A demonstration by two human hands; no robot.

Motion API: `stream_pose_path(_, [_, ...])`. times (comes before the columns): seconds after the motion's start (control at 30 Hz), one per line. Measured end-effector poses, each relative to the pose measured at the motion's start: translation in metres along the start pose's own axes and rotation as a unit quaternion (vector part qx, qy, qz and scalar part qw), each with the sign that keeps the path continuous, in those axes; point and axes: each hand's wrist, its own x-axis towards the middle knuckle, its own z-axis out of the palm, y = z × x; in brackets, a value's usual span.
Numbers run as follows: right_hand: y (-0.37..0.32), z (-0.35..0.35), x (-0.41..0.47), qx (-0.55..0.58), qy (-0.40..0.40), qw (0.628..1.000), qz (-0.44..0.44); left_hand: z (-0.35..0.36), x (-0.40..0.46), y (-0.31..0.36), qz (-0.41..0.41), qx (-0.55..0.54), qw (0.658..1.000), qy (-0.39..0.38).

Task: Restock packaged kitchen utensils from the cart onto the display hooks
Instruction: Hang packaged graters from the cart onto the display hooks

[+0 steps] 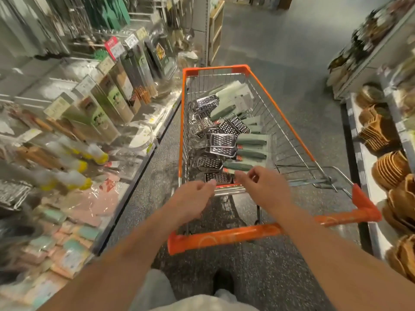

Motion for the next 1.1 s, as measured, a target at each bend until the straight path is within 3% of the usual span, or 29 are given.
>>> stream_pose_path(0.1, [-0.031,0.011,0.016,0.006,0.040,0.999,0.026,-0.039,0.023,-0.010,0.048,0.023,0.996,0.072])
stream_pose_path(0.2, [-0.069,0.026,0.029,0.045,0.046,0.998,0.024,-0.077,0.044,-0.030,0.073,0.061,0.994,0.059])
stream_pose_path(0.3, [-0.105,0.045,0.044,0.167,0.032,0.980,0.106,-0.108,0.059,-0.048,0.081,0.080,0.993,0.037])
stream_pose_path(0.53, [-0.128,0.082,0.047,0.341,0.060,0.878,0.329,-0.143,0.105,-0.043,0.090,0.157,0.981,-0.071])
stream_pose_path(0.67, [-0.122,0.080,0.045,0.400,0.088,0.832,0.374,-0.137,0.129,-0.024,0.099,0.172,0.976,-0.089])
stream_pose_path(0.9, [-0.094,0.066,0.066,0.565,0.112,0.679,0.456,-0.108,0.168,0.015,0.123,0.215,0.966,-0.071])
stream_pose_path(1.0, [-0.084,0.067,0.071,0.599,0.128,0.636,0.469,-0.096,0.184,0.030,0.129,0.247,0.956,-0.095])
stream_pose_path(1.1, [-0.076,0.072,0.077,0.604,0.147,0.617,0.482,-0.085,0.204,0.046,0.147,0.305,0.932,-0.134])
